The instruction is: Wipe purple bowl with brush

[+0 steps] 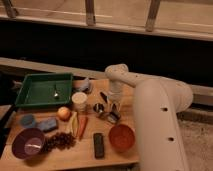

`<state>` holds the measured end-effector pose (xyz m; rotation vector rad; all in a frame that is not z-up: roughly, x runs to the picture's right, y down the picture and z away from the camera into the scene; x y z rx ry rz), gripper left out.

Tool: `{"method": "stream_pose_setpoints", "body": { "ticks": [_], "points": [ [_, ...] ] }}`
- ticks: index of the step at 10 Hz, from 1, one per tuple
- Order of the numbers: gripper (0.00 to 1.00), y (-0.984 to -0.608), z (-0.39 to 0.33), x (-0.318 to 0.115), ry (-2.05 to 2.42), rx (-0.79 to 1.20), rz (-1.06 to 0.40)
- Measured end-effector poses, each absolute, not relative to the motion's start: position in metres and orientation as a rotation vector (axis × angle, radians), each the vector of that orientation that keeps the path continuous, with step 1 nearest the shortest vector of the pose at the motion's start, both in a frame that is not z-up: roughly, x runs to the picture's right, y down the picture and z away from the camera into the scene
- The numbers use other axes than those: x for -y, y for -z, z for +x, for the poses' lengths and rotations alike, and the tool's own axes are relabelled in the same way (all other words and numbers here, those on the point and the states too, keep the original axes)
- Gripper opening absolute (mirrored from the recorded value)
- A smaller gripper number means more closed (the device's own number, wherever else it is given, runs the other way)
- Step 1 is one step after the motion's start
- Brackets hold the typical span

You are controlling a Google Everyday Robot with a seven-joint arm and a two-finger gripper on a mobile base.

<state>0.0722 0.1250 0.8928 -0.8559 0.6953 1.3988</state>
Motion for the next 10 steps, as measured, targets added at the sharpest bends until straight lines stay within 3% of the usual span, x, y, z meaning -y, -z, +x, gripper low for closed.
{"method": "stream_pose_setpoints", "body": {
  "ticks": [10],
  "points": [
    [0.0, -0.868, 0.094, -0.074, -1.49, -0.614, -0.708]
  ]
}}
